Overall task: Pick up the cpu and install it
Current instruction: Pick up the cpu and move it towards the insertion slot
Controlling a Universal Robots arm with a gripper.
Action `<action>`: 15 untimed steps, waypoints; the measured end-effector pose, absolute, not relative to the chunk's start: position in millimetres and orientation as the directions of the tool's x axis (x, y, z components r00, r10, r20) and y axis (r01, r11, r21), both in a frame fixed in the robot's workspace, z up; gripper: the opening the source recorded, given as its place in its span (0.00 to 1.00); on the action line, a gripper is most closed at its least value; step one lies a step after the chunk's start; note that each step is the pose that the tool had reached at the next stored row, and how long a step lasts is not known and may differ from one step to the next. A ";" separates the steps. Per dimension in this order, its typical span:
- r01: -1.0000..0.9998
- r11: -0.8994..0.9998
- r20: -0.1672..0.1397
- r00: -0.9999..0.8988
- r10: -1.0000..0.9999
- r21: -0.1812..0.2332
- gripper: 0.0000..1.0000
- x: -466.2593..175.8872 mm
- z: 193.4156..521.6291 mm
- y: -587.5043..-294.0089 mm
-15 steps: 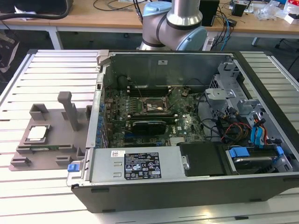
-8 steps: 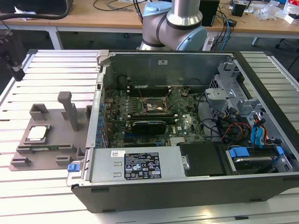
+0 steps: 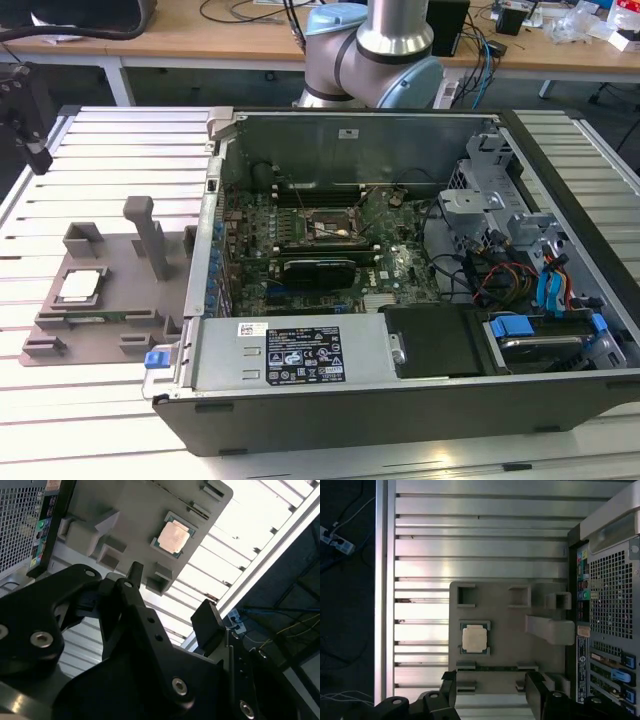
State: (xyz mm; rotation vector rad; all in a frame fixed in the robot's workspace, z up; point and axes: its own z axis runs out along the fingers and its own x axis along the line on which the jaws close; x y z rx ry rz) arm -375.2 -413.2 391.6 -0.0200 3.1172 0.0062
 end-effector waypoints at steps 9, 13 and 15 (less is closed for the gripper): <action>-0.021 1.000 -0.024 -0.999 -0.021 0.003 0.66 -375.2 382.6 -413.0; -0.021 1.000 -0.024 -0.999 -0.021 0.003 0.66 -375.2 378.6 -413.0; -0.021 1.000 -0.024 -0.999 -0.021 0.003 0.66 -375.2 376.9 -413.0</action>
